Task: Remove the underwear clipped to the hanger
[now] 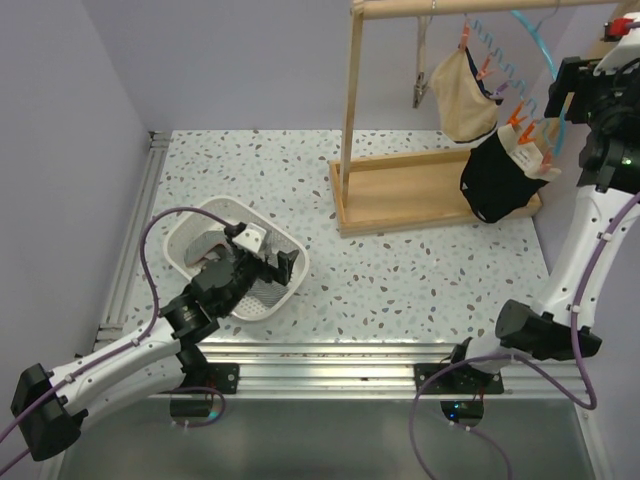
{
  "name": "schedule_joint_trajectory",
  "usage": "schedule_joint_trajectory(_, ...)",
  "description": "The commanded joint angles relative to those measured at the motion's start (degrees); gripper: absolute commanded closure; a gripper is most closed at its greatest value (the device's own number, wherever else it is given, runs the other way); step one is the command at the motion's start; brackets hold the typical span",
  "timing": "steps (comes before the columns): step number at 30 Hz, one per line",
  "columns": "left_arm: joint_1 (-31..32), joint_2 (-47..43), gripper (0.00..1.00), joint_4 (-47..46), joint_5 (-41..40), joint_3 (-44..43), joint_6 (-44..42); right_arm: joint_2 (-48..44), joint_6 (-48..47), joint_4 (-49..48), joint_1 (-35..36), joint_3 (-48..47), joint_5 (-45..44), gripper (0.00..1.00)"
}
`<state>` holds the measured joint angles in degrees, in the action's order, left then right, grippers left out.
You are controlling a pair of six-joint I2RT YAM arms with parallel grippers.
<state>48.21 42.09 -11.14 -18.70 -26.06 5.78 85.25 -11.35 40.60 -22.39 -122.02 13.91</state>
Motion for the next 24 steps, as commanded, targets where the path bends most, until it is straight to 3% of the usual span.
schedule_joint_trajectory(1,0.4,-0.3,0.00,-2.1,-0.6,0.7,-1.0,1.4,3.5,-3.2,-2.3,-2.9,5.2,0.24)
schedule_joint_trajectory(7,0.4,0.1,0.00,-2.3,-0.5,0.7,-1.3,3.3,4.1,-3.7,-6.7,-3.2,11.7,0.19)
schedule_joint_trajectory(15,0.4,0.5,0.00,-2.3,-0.7,0.7,-1.5,11.0,8.3,-4.9,-7.1,-9.9,22.9,0.14)
schedule_joint_trajectory(24,0.5,0.4,0.00,-2.3,-0.9,0.6,-1.7,17.4,11.0,-4.5,-7.1,-17.7,24.3,0.14)
